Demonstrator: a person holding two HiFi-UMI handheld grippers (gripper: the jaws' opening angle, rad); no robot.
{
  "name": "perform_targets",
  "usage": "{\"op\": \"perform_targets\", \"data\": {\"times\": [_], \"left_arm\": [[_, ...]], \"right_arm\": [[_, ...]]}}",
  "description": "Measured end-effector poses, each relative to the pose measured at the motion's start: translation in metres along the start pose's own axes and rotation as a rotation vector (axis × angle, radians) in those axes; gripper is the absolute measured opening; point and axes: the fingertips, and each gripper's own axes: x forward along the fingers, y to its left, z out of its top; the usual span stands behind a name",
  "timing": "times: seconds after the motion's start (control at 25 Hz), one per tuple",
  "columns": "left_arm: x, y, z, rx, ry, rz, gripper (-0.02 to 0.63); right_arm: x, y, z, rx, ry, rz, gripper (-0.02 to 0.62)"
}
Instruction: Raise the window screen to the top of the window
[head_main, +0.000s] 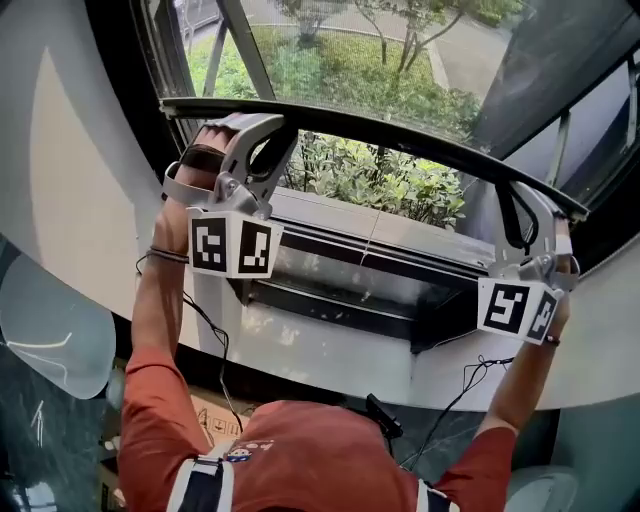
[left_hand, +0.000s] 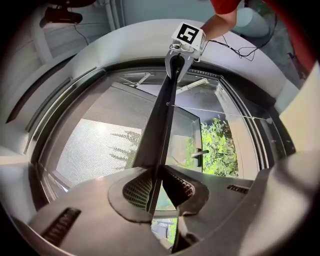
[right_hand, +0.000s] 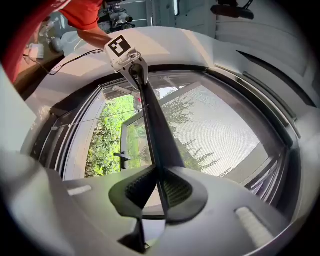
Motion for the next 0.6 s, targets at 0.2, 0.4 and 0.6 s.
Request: {"op": "perform_targets", "data": {"times": [0.2,0.4,0.6], "left_arm": [[0.009,0.045,0.008,0.028,-0.026,0.054,0.068],[0.012,0.081,0.017,0.057,-0.044,0.102,0.071],[0.015,0.109,0.02,0.078,-0.061,0.121,0.071]], "right_arm": [[0.008,-0.045,0.012,-0.042,-0.023,-0.037,0.052],[0.01,-0.08,0.023,-0.073,-0.038,-0.075,0.052],[0.013,-0.107,0.035,-0.104,-0.05,-0.087,0.052]]}}
